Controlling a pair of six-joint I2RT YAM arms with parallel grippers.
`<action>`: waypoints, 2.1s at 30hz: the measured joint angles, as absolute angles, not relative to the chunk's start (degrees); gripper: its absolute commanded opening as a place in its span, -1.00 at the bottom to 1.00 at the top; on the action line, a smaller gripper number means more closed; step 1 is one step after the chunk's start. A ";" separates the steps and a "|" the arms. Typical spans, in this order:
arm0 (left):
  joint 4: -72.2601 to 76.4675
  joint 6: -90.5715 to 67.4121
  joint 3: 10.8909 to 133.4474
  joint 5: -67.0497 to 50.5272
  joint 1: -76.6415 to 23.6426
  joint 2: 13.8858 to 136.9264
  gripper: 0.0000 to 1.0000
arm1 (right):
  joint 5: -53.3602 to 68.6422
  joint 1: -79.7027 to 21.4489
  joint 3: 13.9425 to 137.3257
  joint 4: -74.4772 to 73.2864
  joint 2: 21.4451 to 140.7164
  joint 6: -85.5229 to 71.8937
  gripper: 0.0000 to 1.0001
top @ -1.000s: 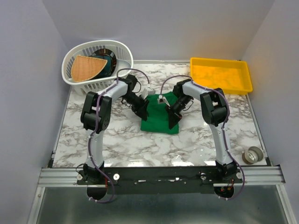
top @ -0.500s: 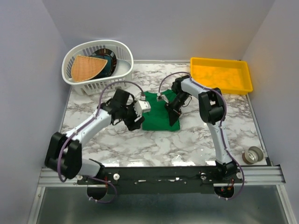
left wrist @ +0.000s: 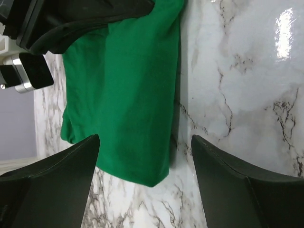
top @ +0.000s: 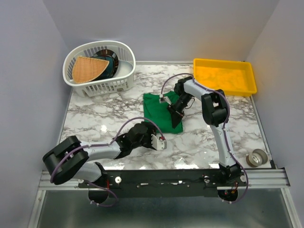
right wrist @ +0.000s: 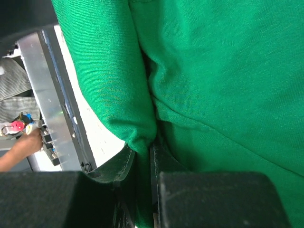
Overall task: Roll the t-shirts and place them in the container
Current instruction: Roll the T-shirt to the center of the board.
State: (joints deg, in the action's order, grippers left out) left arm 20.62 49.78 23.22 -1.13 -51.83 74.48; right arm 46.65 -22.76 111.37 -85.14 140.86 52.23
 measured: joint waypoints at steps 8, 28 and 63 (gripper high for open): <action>33.34 59.46 21.30 4.40 -53.87 84.82 0.36 | 46.63 -22.76 111.39 -85.17 140.88 52.05 -0.56; 14.50 58.08 35.86 4.80 -52.07 92.55 -0.51 | 47.11 -22.50 110.91 -85.93 138.54 53.60 0.23; -41.65 53.76 73.71 -32.67 -34.57 108.05 -0.77 | 39.38 -27.83 41.67 -5.65 76.31 68.47 0.55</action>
State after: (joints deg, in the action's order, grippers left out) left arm -41.65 53.76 73.71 -32.67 -34.57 108.05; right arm 39.38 -27.83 41.67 -5.65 76.31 68.47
